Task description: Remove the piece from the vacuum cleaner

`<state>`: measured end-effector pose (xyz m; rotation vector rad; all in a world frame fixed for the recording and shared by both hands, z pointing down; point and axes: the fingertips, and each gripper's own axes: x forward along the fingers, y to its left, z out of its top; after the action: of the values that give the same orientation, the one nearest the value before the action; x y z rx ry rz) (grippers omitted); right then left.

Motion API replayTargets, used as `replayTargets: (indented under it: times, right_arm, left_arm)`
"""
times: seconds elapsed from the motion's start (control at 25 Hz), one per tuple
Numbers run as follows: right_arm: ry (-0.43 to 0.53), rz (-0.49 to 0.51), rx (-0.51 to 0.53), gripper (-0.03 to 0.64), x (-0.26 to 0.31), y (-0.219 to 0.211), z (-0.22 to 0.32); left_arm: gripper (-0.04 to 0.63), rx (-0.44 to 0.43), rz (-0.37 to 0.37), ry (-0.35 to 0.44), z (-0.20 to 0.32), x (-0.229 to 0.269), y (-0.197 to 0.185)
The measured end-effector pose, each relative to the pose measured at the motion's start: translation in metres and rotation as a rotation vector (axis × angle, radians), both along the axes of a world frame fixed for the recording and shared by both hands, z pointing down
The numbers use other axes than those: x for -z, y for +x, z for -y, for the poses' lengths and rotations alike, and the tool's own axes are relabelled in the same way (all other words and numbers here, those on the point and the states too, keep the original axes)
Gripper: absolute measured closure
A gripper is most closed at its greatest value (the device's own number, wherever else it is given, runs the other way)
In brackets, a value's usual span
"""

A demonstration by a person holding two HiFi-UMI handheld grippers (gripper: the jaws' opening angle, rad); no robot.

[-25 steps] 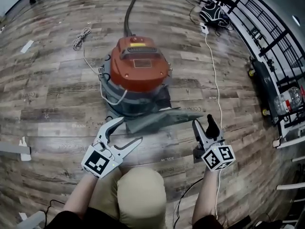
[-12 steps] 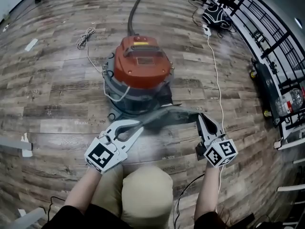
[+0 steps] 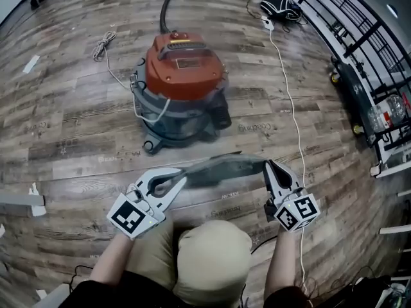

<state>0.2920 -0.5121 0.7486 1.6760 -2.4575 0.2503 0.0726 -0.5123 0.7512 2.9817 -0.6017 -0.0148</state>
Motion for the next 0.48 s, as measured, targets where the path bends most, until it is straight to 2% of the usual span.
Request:
replayTargets:
  times: [0.12, 0.16, 0.2, 0.24, 0.32, 0.4, 0.48]
  right_arm:
    - [0.017, 0.116, -0.012, 0.581, -0.007, -0.009, 0.005]
    - [0.003, 0.15, -0.017, 0.534, -0.012, -0.011, 0.005]
    - [-0.022, 0.176, -0.024, 0.419, -0.02, -0.011, 0.003]
    - [-0.044, 0.199, -0.041, 0.327, -0.028, -0.01, 0.0]
    - [-0.049, 0.273, -0.129, 0.31, -0.039, 0.006, -0.009]
    - [-0.018, 0.434, -0.23, 0.31, -0.046, 0.031, -0.02]
    - [-0.001, 0.581, -0.249, 0.311, -0.056, 0.044, -0.031]
  left_arm:
    - [0.56, 0.013, -0.014, -0.012, 0.018, -0.008, -0.003]
    - [0.466, 0.018, -0.01, -0.02, 0.024, -0.012, -0.005]
    - [0.309, 0.026, -0.012, -0.033, 0.03, -0.015, -0.009]
    - [0.242, 0.042, -0.019, -0.046, 0.035, -0.018, -0.017]
    - [0.219, 0.113, -0.045, -0.074, 0.047, -0.021, -0.045]
    - [0.219, 0.229, -0.104, -0.115, 0.062, -0.026, -0.085]
    - [0.219, 0.323, -0.172, -0.174, 0.073, -0.038, -0.121]
